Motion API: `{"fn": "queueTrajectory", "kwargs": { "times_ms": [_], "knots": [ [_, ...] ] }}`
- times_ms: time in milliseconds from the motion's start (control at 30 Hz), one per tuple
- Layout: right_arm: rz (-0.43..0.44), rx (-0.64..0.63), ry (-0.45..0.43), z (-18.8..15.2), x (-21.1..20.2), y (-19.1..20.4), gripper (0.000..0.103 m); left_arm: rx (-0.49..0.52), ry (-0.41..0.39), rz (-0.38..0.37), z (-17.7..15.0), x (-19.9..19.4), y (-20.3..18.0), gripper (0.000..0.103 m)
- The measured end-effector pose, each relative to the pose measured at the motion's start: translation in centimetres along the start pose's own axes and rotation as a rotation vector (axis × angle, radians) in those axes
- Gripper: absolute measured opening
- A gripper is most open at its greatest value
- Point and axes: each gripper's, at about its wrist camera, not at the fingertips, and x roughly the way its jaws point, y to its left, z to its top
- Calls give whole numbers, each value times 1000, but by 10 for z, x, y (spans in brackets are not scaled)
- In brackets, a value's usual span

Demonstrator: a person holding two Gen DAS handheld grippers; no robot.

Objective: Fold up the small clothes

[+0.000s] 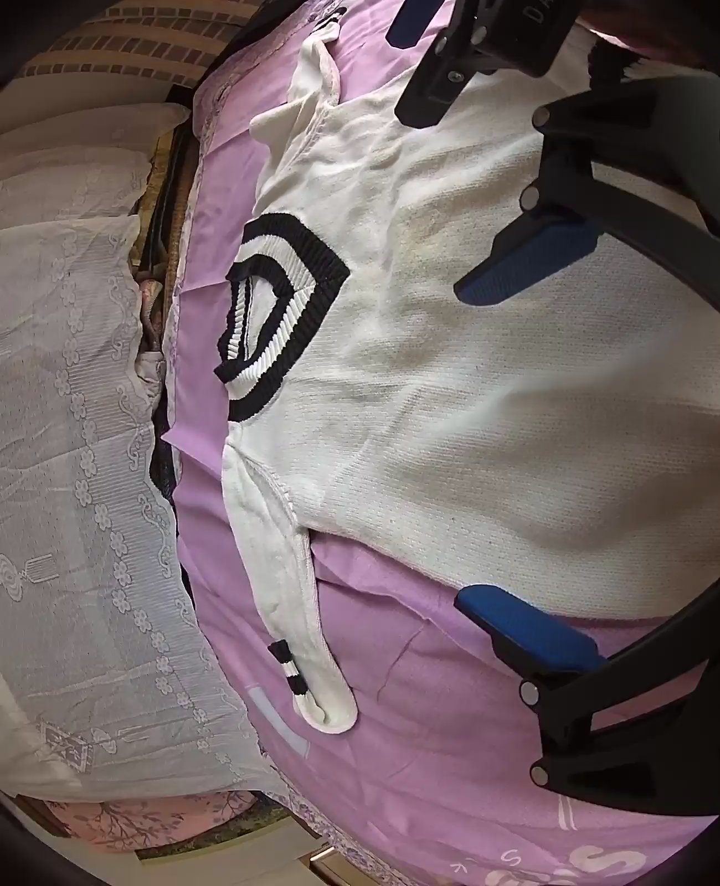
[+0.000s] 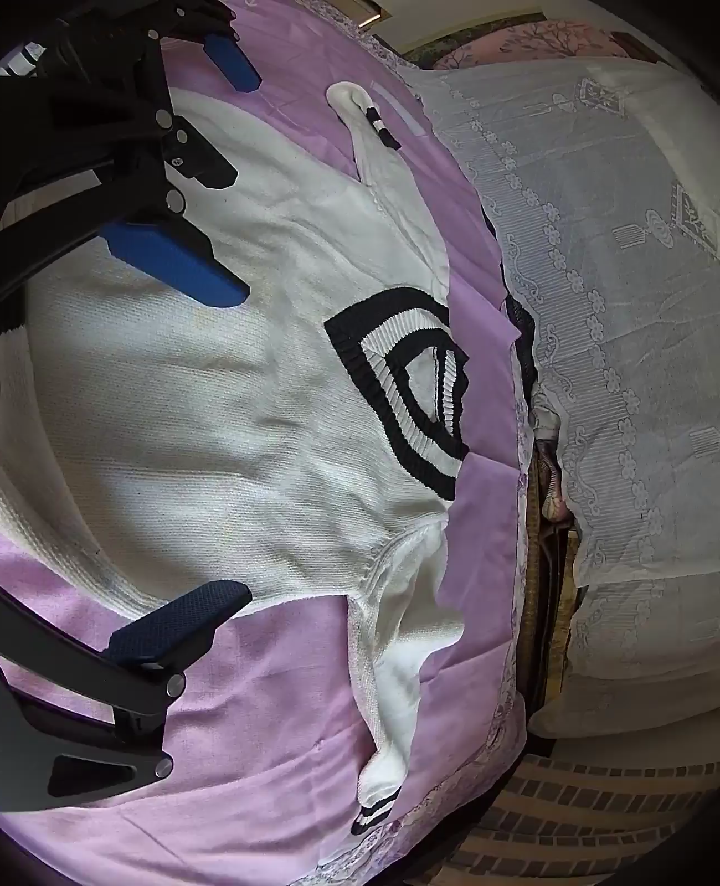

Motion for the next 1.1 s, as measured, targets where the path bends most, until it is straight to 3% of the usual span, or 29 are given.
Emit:
{"fn": "queueTrajectory", "kwargs": {
  "times_ms": [800, 867, 1100],
  "knots": [
    [-2, 1, -2, 0, -2, 2, 100, 0, -4, -1, 1, 0, 1, 99],
    [-1, 1, -2, 0, -2, 2, 99, 1, -5, -1, 1, -4, 17, 99],
    [-1, 1, -3, -1, -2, 1, 99, 8, 5, 4, 5, -5, 5, 99]
  ]
}}
